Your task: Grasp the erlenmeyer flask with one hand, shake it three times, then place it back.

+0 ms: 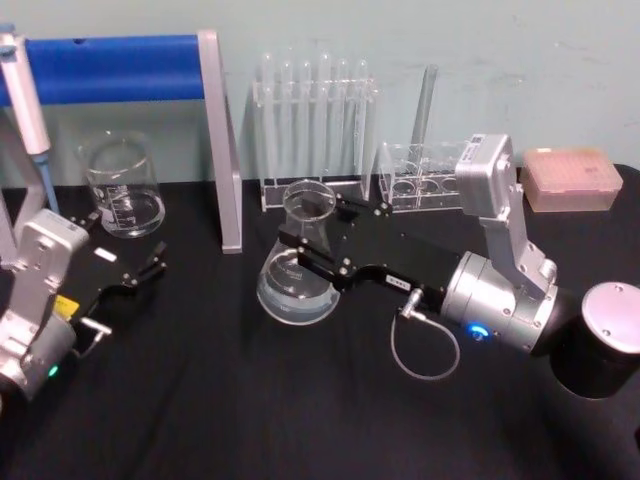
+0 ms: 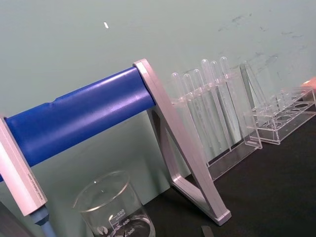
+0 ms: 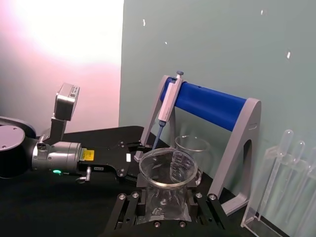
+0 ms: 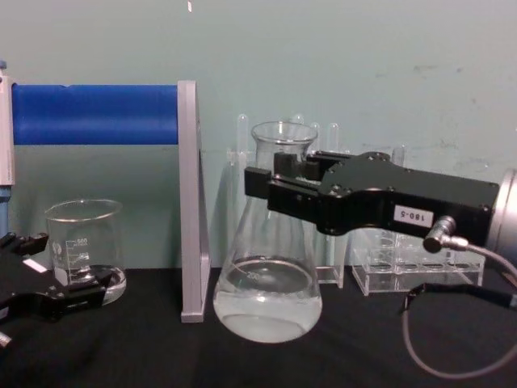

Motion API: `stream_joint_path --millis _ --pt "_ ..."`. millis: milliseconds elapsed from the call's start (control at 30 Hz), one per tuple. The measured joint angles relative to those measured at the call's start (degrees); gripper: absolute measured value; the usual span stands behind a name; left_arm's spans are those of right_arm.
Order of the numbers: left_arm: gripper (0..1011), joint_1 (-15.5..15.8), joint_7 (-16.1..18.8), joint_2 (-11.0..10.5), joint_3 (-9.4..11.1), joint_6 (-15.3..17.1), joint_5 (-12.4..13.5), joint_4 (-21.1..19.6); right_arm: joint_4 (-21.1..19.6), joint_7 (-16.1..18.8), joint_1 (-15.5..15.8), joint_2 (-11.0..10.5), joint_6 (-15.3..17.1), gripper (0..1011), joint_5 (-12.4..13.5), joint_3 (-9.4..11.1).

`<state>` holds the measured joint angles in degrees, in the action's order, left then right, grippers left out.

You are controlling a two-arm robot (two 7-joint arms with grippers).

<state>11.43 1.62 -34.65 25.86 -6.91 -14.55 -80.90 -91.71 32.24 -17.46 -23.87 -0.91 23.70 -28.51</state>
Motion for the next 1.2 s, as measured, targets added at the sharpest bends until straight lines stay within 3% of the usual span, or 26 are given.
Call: stream_joint_path --millis 133,267,633,733,967,1200 --pt "1001 0.00 0.00 0.00 0.00 0.00 0.00 0.00 0.61 -1.25 -0.05 0.03 -0.38 449 0.35 0.54" --pt "1001 0.00 0.00 0.00 0.00 0.00 0.00 0.00 1.15 -4.14 0.36 0.05 -0.60 449 0.39 2.44" --pt "1001 0.00 0.00 0.00 0.00 0.00 0.00 0.00 0.09 -17.44 4.43 -1.09 0.31 449 -2.97 12.51" --pt "1001 0.00 0.00 0.00 0.00 0.00 0.00 0.00 -0.61 -19.71 5.57 -1.34 0.82 449 -3.83 14.66" --pt "1001 0.00 0.00 0.00 0.00 0.00 0.00 0.00 -1.35 -20.74 6.75 -1.10 1.53 449 -4.53 16.57" --pt "1001 0.00 0.00 0.00 0.00 0.00 0.00 0.00 -1.75 -16.44 6.26 -0.08 1.65 449 -4.66 15.19"
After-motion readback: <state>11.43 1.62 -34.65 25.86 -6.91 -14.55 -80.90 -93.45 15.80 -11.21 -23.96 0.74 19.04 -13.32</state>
